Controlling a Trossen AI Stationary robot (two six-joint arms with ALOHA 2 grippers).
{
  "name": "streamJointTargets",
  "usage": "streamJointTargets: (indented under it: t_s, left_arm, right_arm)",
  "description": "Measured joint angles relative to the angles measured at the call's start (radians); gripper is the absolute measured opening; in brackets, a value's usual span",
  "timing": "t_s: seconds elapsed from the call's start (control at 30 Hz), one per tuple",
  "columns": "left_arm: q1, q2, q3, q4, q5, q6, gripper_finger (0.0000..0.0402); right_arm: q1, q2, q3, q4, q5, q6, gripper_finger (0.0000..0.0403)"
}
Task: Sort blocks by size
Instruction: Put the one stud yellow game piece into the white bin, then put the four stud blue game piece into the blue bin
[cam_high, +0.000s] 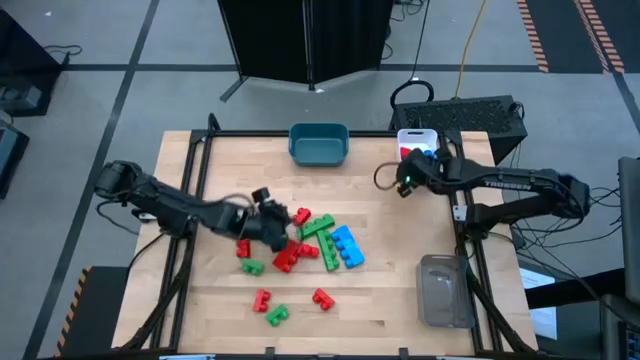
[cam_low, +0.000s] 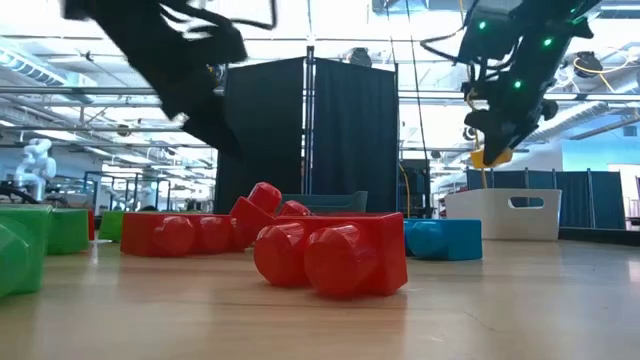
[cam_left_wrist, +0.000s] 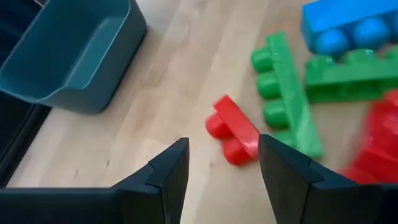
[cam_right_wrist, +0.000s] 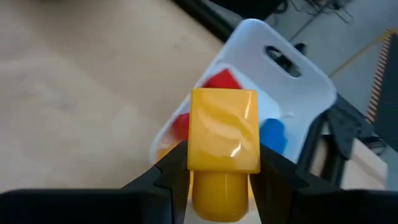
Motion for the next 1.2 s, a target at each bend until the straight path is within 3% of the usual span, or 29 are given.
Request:
streamJointTargets:
  t_s: [0.23,0.33,0.5,0.7,1.03,1.2]
  left_arm:
    - [0.203,0.0,0.0,0.185,0.275,0.206,0.0175]
    - [0.243,0.0,0.0,0.213,0.351,0.237,0.0175]
    - [0.256,0.0,0.0,0.204,0.362,0.236,0.0175]
    - [0.233,0.001,0.0,0.204,0.362,0.227,0.0175]
    - [0.23,0.001,0.0,0.199,0.361,0.135,0.0175]
    - [0.23,0.001,-0.001,0.163,0.345,0.105,0.0175]
  right_arm:
    - [-0.207,0.028,0.0,0.116,-0.011,-0.183,0.0126]
    - [-0.299,0.048,0.0,0.165,-0.102,-0.247,0.0126]
    - [-0.418,0.077,0.0,0.224,-0.297,-0.338,0.0126]
    - [-0.497,0.097,0.0,0.232,-0.296,-0.403,0.0131]
    - [-0.518,0.119,0.0,0.24,-0.294,-0.403,0.0222]
    - [-0.516,0.118,0.0,0.307,-0.3,-0.4,0.0239]
